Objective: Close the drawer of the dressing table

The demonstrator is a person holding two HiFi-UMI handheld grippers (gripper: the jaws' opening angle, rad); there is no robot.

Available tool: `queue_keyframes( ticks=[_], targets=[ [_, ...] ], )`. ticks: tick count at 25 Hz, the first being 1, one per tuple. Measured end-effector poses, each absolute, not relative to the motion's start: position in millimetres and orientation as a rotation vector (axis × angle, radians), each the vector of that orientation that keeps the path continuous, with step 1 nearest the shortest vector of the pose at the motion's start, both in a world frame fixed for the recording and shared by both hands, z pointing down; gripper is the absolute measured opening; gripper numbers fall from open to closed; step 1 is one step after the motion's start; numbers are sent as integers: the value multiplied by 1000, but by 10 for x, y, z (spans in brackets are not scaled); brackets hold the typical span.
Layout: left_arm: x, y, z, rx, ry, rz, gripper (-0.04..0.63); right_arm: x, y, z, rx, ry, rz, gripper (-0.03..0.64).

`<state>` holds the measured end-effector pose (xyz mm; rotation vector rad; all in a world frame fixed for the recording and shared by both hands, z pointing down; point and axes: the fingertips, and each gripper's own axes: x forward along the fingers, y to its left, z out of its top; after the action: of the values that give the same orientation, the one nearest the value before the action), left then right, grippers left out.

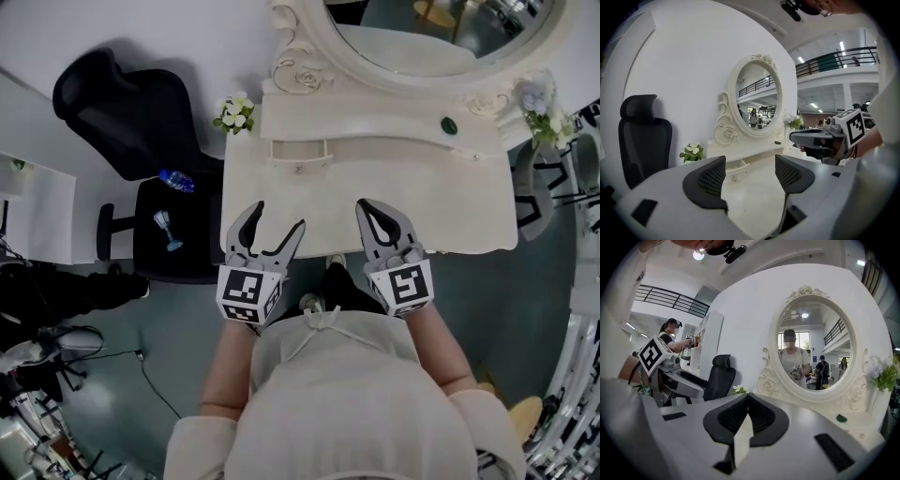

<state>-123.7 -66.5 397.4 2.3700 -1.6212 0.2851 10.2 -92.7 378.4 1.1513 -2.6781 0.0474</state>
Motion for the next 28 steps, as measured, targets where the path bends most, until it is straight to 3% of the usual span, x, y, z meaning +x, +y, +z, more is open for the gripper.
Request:
queue_keyframes(
  ticks=[21,28],
  targets=[
    [-1348,-1864,5504,1998,-1730,350,347,-86,-2408,5003,799,-2721,171,6],
    [-1284,-2006,5827,1938,-1726,384,306,-76,-2625,5160,790,-2710,237,8]
  ],
)
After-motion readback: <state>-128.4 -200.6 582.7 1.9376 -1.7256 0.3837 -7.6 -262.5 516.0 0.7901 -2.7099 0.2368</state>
